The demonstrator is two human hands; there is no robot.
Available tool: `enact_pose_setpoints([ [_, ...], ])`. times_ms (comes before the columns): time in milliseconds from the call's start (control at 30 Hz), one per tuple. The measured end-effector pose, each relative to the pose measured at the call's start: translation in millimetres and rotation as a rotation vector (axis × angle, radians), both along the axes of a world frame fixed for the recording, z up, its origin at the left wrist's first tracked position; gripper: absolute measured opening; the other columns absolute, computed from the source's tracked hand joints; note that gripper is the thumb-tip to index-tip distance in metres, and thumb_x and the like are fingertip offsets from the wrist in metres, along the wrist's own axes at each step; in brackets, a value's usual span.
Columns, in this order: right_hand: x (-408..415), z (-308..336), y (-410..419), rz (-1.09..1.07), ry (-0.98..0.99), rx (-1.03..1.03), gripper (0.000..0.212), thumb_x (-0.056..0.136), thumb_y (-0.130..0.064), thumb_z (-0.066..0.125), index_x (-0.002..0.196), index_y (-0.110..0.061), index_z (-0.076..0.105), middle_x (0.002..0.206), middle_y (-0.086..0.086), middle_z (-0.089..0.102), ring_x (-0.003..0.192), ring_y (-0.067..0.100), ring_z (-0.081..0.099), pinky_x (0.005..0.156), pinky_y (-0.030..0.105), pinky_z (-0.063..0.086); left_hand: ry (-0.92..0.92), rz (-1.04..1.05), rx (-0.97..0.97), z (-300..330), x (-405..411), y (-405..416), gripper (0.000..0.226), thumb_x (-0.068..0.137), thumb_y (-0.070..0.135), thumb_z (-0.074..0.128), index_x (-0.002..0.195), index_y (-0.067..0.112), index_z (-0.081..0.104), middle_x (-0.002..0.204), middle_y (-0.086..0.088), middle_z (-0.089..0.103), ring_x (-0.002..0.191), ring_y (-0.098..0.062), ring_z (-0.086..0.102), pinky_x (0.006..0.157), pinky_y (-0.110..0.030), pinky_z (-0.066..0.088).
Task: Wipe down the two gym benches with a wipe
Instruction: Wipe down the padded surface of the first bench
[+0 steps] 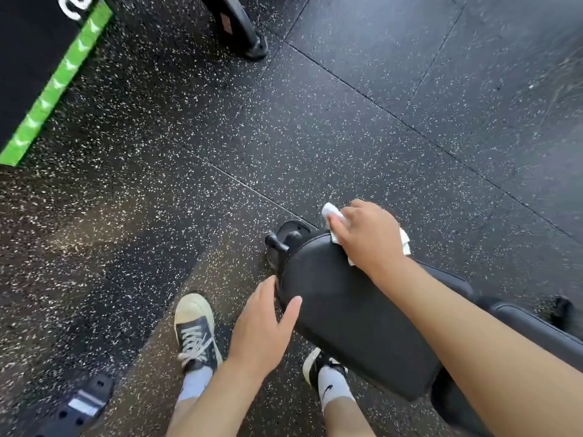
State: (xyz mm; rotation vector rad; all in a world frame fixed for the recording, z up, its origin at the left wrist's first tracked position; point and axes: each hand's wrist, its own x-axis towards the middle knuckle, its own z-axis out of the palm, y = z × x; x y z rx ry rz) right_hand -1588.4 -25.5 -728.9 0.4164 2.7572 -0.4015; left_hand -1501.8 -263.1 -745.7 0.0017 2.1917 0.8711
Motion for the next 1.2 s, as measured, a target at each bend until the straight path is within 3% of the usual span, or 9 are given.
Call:
enact_pose_setpoints([
  [167,-13,9,-64,0.471,0.126,0.109,0.036,0.096,-0.039,0.065,0.067,-0.018,0.069,0.078,0.0,0.056,0.075,0.027,0.054,0.066,0.036,0.03,-0.101,0.062,0.017,4,13,-2,0.082,0.093,0.082,0.026,0.147,0.023,0.045,0.138,0.006,0.059,0.129,-0.014,0.054,0.107,-0.038,0.047],
  [267,6,10,-113,0.917,-0.002,0.081,0.01,0.087,-0.03,0.07,0.081,-0.024,0.075,0.09,-0.002,0.059,0.085,0.023,0.052,0.07,0.037,0.031,-0.135,0.112,-0.026,3,27,-1,0.053,0.099,0.067,0.041,0.125,0.022,0.053,0.103,0.007,0.057,0.102,-0.021,0.06,0.078,-0.027,0.039],
  [367,19,10,-116,1.141,-0.04,0.047,0.012,0.091,-0.028,0.064,0.087,-0.023,0.074,0.097,-0.001,0.058,0.091,0.023,0.05,0.073,0.037,0.036,-0.163,0.157,-0.024,5,37,3,0.05,0.099,0.062,0.045,0.121,0.018,0.054,0.096,0.005,0.054,0.086,-0.023,0.054,0.073,-0.031,0.038],
  [467,11,9,-80,0.972,0.168,-0.056,0.025,0.098,-0.039,0.062,0.085,-0.02,0.072,0.093,0.0,0.057,0.086,0.023,0.053,0.069,0.037,0.04,-0.142,0.217,0.034,8,36,7,0.051,0.094,0.075,0.039,0.125,0.035,0.046,0.114,0.015,0.059,0.107,-0.011,0.061,0.088,-0.029,0.048],
  [567,9,5,-28,0.536,0.333,-0.121,0.034,0.1,-0.041,0.063,0.084,-0.011,0.07,0.087,0.008,0.059,0.076,0.029,0.054,0.065,0.04,0.045,-0.013,0.174,0.056,13,20,12,0.07,0.1,0.059,0.051,0.159,0.03,0.028,0.156,0.018,0.039,0.145,-0.001,0.037,0.119,-0.027,0.034],
  [733,60,-4,38,0.064,0.315,-0.13,0.042,0.106,-0.041,0.045,0.092,-0.008,0.067,0.085,0.008,0.053,0.075,0.033,0.05,0.068,0.047,0.045,0.229,-0.101,0.031,17,-38,43,0.068,0.102,0.049,0.049,0.162,0.025,0.027,0.162,0.006,0.035,0.151,-0.013,0.031,0.125,-0.036,0.031],
  [1000,196,5,91,-0.183,0.367,-0.056,0.026,0.099,-0.032,0.053,0.116,-0.014,0.059,0.089,0.009,0.054,0.073,0.034,0.05,0.063,0.05,0.046,0.46,-0.798,-0.212,18,-81,157,0.046,0.105,0.058,0.034,0.136,0.034,0.059,0.132,0.015,0.064,0.126,-0.015,0.057,0.106,-0.041,0.039],
  [1100,209,2,95,-0.24,0.37,-0.038,0.026,0.096,-0.029,0.057,0.115,-0.012,0.064,0.091,0.008,0.055,0.073,0.035,0.051,0.062,0.05,0.047,0.398,-1.019,-0.192,12,-77,207,0.046,0.105,0.055,0.023,0.112,0.031,0.062,0.106,0.009,0.068,0.106,-0.021,0.064,0.09,-0.042,0.045],
  [1200,188,-7,107,-0.353,0.433,-0.004,0.024,0.098,-0.028,0.063,0.108,-0.008,0.071,0.085,0.009,0.055,0.07,0.032,0.051,0.06,0.045,0.045,0.408,-1.046,-0.212,4,-76,228,0.049,0.1,0.055,0.018,0.087,0.025,0.055,0.082,0.005,0.064,0.083,-0.025,0.066,0.068,-0.039,0.044],
])
